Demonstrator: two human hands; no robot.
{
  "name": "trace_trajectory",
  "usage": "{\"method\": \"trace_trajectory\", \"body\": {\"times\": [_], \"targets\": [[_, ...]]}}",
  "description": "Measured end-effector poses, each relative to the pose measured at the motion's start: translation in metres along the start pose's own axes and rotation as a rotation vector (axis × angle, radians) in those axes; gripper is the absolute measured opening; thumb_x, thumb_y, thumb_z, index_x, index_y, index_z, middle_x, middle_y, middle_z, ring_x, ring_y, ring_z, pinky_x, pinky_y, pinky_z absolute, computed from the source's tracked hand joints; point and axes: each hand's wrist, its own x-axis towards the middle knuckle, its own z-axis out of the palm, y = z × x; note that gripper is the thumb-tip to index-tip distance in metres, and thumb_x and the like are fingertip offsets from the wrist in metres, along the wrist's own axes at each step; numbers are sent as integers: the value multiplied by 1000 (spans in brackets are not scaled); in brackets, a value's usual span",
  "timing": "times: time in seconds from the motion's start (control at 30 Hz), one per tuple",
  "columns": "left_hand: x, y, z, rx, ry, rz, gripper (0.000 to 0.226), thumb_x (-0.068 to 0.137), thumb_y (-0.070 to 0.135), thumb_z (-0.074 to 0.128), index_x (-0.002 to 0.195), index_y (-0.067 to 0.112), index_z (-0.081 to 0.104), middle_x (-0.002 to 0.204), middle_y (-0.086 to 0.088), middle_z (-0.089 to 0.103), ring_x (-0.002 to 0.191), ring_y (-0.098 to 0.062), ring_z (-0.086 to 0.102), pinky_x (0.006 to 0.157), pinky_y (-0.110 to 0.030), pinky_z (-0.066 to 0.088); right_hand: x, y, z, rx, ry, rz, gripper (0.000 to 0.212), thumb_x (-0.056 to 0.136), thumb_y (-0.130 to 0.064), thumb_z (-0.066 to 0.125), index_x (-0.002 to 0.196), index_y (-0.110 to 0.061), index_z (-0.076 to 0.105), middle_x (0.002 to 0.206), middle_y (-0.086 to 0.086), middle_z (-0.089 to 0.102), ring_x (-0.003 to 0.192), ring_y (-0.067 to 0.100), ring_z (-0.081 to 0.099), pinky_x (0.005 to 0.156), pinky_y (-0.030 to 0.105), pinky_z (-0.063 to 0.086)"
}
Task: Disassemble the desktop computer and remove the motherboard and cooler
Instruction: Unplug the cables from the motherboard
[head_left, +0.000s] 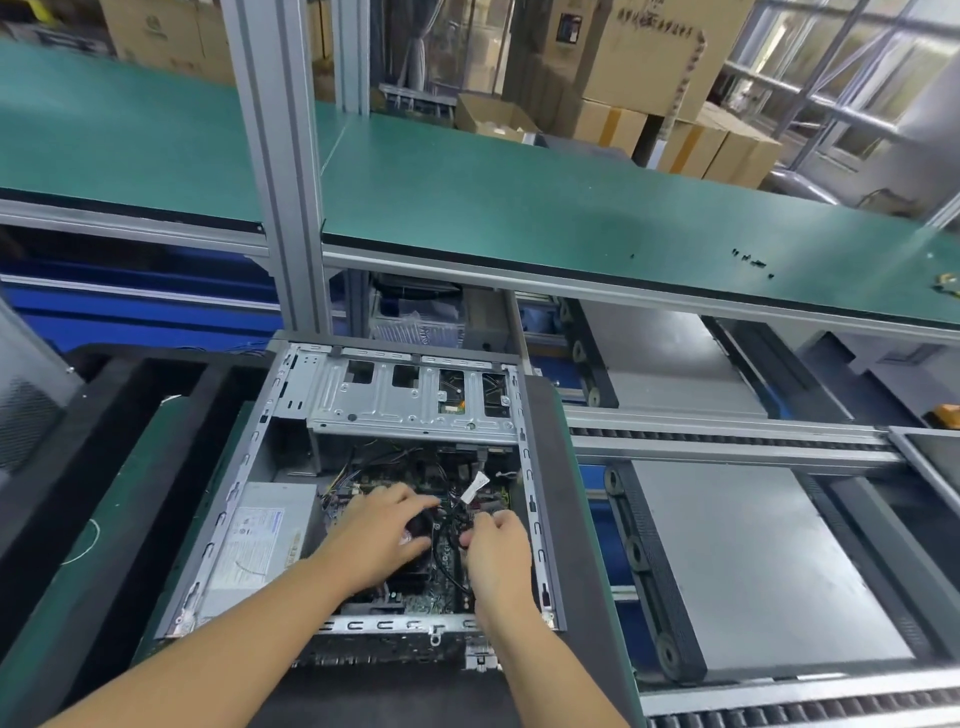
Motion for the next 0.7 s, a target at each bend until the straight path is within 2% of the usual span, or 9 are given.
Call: {"method": "trace_trajectory", "body": {"times": [0.07,0.17,0.23,0.33,0.43,0.5,0.6,0.63,0.7], "targets": [[6,3,4,11,-30,-1,38,93,52,57,130,44,53,124,18,51,119,-9,45,102,-35,36,-1,-1,-5,102,26,37,17,96,-19,42,83,-9,47,71,6,46,62,21,39,58,33,35],[14,4,6,-28,-77,21,12,90,48,64,99,42,58,108,20,51,111,-8,47,100,-35,37,-6,-3,-7,47,14,-2,27,91,-24,46,72,-4,46,61,2,32,62,20,30,58,37,28],[14,5,10,-78,-122,58,20,86,42,70,94,42,52,106,20,50,107,-7,48,100,-34,38,-9,-5,-7,35,-42,-26,29,86,-25,48,66,-10,34,58,-1,24,57,19,22,56,38,21],[10,2,13,-107,-85,69,40,77,49,76,102,42,45,107,23,49,102,-4,44,97,-32,37,-11,-9,-14,258,-198,74,16,91,-17,46,76,-18,40,57,-4,21,51,14,12,47,27,11],[7,-4,10,-161,-56,75,59,81,49,73,131,47,41,118,23,49,111,-2,44,101,-32,36,-10,-10,-32,474,-470,215,29,92,-17,47,67,-21,34,57,-4,19,44,10,8,38,21,9],[7,-5,11,-116,-65,64,59,88,47,65,137,52,33,122,19,47,115,-4,41,101,-34,34,-11,-11,-40,504,-688,261,33,93,-18,45,64,-22,32,51,-7,19,37,7,9,34,18,12],[13,-3,14,-192,45,-52,40,94,31,56,132,37,44,127,10,45,123,-14,43,106,-38,36,-11,-12,-42,478,-957,239,29,88,-18,45,65,-22,28,44,-10,23,34,3,14,34,15,12],[17,-1,12,-262,86,-109,39,94,29,57,131,30,46,131,7,45,125,-16,43,108,-37,35,-11,-13,-42,477,-1027,224,29,86,-18,46,65,-22,26,44,-10,22,34,2,14,34,15,12],[24,1,5,-394,97,-185,49,94,35,60,138,22,40,135,6,45,127,-17,44,110,-38,35,-8,-12,-42,508,-1150,218,29,84,-17,47,64,-22,27,44,-10,20,34,3,14,35,14,12]]}}
